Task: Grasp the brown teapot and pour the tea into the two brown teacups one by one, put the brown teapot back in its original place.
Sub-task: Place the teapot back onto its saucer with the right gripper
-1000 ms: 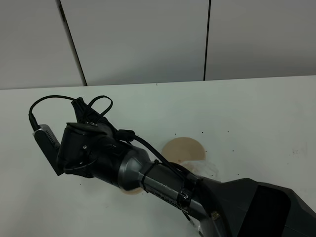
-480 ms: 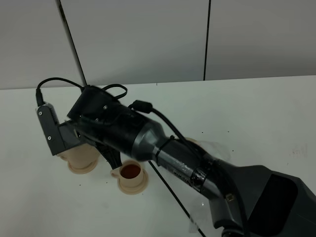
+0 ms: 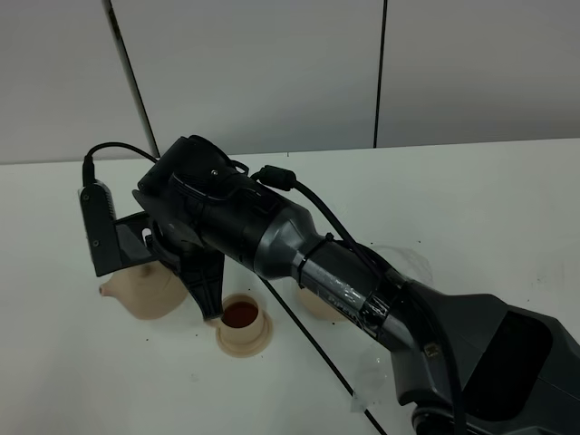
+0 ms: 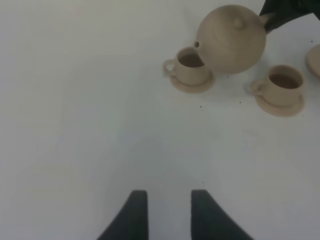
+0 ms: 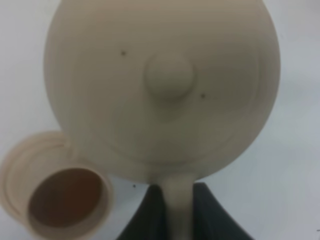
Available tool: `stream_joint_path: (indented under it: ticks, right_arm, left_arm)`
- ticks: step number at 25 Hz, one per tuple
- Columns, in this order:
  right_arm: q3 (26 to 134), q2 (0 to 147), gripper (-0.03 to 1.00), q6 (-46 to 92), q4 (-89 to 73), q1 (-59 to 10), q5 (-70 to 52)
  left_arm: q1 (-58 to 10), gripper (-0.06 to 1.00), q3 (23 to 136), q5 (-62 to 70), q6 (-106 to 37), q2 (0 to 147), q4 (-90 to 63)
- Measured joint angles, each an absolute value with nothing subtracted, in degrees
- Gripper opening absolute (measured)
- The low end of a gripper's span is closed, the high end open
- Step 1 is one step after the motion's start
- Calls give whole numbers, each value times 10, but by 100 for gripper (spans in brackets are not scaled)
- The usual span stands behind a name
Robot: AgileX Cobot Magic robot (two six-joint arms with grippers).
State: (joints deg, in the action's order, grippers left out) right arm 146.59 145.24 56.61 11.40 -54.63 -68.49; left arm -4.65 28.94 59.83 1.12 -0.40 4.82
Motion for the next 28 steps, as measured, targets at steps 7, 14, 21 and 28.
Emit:
stream_joint_path:
  ticks: [7, 14, 21, 28]
  right_arm:
    - [1466, 1452, 9, 555, 84, -546, -703]
    - [1466, 1452, 9, 539, 55, -531, -706]
    - [1476, 1452, 9, 519, 40, -512, -707]
    - [1476, 1452, 9, 510, 32, -489, -707]
  left_arm:
    - [-46, 28, 289, 598, 11, -4, 48]
    - [-46, 28, 289, 598, 12, -4, 48]
    - [-46, 28, 289, 598, 12, -4, 48]
    - [-46, 28, 289, 598, 12, -4, 48]
